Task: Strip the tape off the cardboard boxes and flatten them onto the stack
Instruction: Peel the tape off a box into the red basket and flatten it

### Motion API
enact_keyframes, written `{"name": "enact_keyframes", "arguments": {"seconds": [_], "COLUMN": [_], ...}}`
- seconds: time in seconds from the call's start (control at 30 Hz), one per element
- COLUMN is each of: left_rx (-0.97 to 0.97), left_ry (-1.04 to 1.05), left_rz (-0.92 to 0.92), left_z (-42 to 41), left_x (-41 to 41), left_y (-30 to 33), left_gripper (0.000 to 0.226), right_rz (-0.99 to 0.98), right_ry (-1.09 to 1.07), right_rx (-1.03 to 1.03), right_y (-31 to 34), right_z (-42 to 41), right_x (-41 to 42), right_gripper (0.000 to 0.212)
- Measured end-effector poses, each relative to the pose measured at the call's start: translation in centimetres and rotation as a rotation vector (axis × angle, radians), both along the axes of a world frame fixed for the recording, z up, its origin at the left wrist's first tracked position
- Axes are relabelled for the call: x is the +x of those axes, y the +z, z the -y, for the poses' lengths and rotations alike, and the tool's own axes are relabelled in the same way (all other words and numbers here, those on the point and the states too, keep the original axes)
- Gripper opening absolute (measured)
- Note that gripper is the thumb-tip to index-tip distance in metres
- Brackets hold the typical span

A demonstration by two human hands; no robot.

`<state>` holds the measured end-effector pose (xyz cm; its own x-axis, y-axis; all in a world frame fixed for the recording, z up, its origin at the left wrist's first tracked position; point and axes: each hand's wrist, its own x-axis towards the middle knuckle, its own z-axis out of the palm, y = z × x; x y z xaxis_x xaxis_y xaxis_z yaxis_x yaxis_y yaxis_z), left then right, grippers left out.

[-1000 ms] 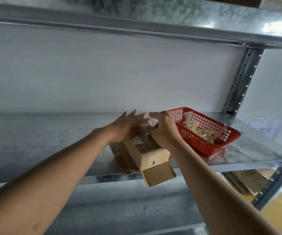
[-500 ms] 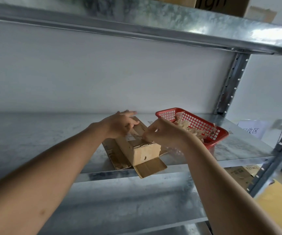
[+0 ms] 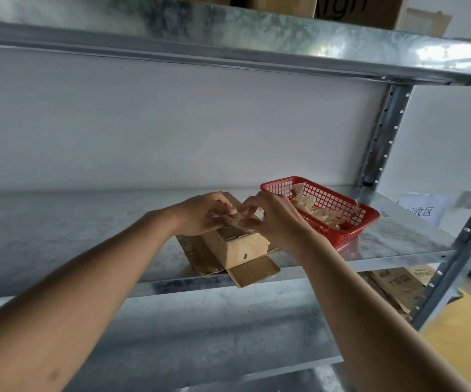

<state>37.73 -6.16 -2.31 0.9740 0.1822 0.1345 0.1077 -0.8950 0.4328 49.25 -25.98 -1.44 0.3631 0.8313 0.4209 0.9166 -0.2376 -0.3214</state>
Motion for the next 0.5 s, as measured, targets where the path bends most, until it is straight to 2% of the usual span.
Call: {"name": "enact_keyframes", "arguments": {"seconds": [0.07,0.13,0.3,0.33,0.37,0.43,0.5], "left_rx": [-0.040,-0.052,-0.160,-0.178,-0.189,-0.185,-0.107], "left_ry": [-0.002,-0.016,-0.017,-0.018,-0.026,-0.036,-0.037], "left_rz": [-0.020,-0.013,-0.013,-0.008,0.009,0.028,0.006], "left_z": [0.17,0.03,-0.55,-0.58,-0.54,-0.42,-0.28], "left_x": [-0.19,-0.19,0.11,0.11,0.07,-0.12,-0.35], "left_y": [-0.04,-0.29,-0.83,-0.82,-0.84,-0.83,-0.80], "left_gripper": [0.047,0.043,0.041,0.041,0.041,0.040,0.043], "right_rz": [0.067,0.065,0.020,0.037,0.068,0.147,0.201], "right_ry": [-0.039,-0.065,-0.002,-0.003,-0.013,-0.042,-0.050], "right_rx": [0.059,0.064,-0.155,-0.167,-0.170,-0.142,-0.058], "right_y": [-0.12,-0.30,-0.37,-0.32,-0.31,-0.38,-0.39], "right_z": [-0.42,-0.87,-0.90,-0.91,-0.92,-0.94,-0.97], "right_x": [-0.32,-0.70,-0.81,-0.67,-0.54,-0.45,-0.72], "right_gripper": [0.020,0.013,0.033,0.029,0.022,0.025,0.021]}}
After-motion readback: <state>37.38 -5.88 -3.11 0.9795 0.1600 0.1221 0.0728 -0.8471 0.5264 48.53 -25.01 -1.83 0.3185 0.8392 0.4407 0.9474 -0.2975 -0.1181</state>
